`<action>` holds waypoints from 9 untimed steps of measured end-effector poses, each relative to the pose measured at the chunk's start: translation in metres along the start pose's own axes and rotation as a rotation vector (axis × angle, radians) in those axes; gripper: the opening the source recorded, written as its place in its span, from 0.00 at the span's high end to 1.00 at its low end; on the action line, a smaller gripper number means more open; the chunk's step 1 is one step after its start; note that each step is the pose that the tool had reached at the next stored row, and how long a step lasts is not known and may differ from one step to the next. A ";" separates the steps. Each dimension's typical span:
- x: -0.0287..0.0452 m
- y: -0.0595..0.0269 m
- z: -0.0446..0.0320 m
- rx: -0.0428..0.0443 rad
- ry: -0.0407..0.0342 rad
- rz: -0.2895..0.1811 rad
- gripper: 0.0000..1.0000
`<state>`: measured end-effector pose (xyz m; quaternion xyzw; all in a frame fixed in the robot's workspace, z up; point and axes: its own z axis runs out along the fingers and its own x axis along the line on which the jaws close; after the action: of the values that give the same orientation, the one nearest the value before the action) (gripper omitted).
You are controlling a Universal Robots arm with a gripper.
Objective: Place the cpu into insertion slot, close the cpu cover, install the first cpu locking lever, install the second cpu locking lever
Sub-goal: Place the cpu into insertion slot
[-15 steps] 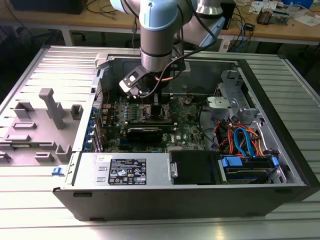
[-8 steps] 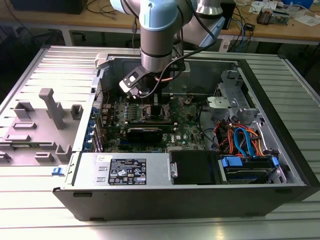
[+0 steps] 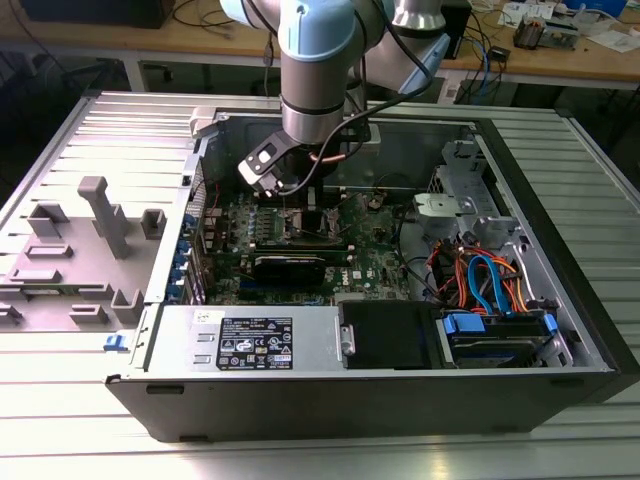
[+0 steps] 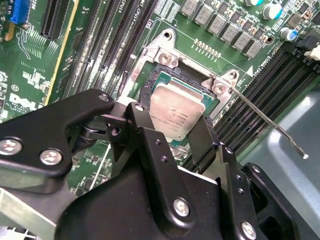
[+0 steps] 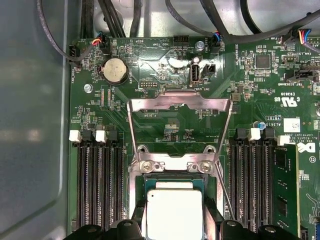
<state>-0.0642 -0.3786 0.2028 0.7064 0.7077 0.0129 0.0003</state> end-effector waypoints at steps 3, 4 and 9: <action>-0.0023 0.0000 0.0001 -0.0001 0.0003 0.003 0.46; -0.0028 0.0000 0.0001 -0.0002 0.0002 0.006 0.46; -0.0031 0.0004 0.0000 0.0005 0.0003 0.010 0.46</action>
<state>-0.0638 -0.3818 0.2027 0.7098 0.7043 0.0128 0.0000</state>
